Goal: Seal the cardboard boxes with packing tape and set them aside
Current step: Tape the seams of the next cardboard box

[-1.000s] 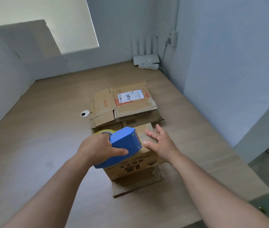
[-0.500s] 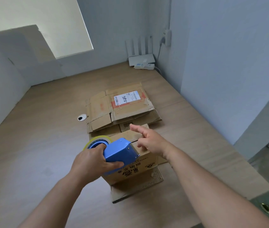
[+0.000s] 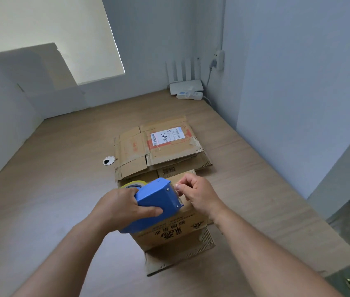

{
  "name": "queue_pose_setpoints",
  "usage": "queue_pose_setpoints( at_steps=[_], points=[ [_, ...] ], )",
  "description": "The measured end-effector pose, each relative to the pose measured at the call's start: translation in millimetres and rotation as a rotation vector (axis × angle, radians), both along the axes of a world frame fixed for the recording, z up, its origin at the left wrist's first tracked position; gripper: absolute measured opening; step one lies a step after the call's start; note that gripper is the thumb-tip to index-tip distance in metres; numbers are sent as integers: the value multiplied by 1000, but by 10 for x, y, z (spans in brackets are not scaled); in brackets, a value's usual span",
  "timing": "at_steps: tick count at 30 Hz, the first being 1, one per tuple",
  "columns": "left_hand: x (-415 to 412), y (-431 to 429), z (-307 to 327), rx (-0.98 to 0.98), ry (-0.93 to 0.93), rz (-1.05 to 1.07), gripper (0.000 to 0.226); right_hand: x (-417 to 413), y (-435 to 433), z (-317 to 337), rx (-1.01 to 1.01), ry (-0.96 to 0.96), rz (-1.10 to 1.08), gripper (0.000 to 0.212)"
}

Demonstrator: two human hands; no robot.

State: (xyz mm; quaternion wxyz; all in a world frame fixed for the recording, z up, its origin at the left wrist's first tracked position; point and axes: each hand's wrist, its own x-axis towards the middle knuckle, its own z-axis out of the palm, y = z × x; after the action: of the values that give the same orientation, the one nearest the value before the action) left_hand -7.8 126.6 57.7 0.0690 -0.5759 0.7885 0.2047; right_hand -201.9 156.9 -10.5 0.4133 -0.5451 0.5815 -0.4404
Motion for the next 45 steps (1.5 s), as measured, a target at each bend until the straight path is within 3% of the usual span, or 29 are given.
queue_pose_setpoints(
  at_steps=[2,6,16,21,27,33,41,45],
  points=[
    [-52,-110,86,74,12,8,54,-20,-14,-8,4,12,-45,21],
    [9,-334,301,187,52,130,78,-102,-47,1,29,-99,-158,22],
    [-65,-550,365,382,-10,267,65,-219,-57,129,158,-398,-355,24],
    [-250,-582,234,325,-100,204,64,-351,8,72,374,-432,-347,25],
    [-463,-520,159,268,-171,128,54,-347,-7,-69,394,-281,-418,14],
    [-470,-512,124,278,-179,145,50,-381,-2,-132,413,-254,-377,12],
    [-525,-564,191,325,-244,109,56,-483,14,-203,461,-319,-328,12],
    [-569,-565,192,321,-261,113,55,-500,56,-176,431,-439,-320,16]
  ],
)
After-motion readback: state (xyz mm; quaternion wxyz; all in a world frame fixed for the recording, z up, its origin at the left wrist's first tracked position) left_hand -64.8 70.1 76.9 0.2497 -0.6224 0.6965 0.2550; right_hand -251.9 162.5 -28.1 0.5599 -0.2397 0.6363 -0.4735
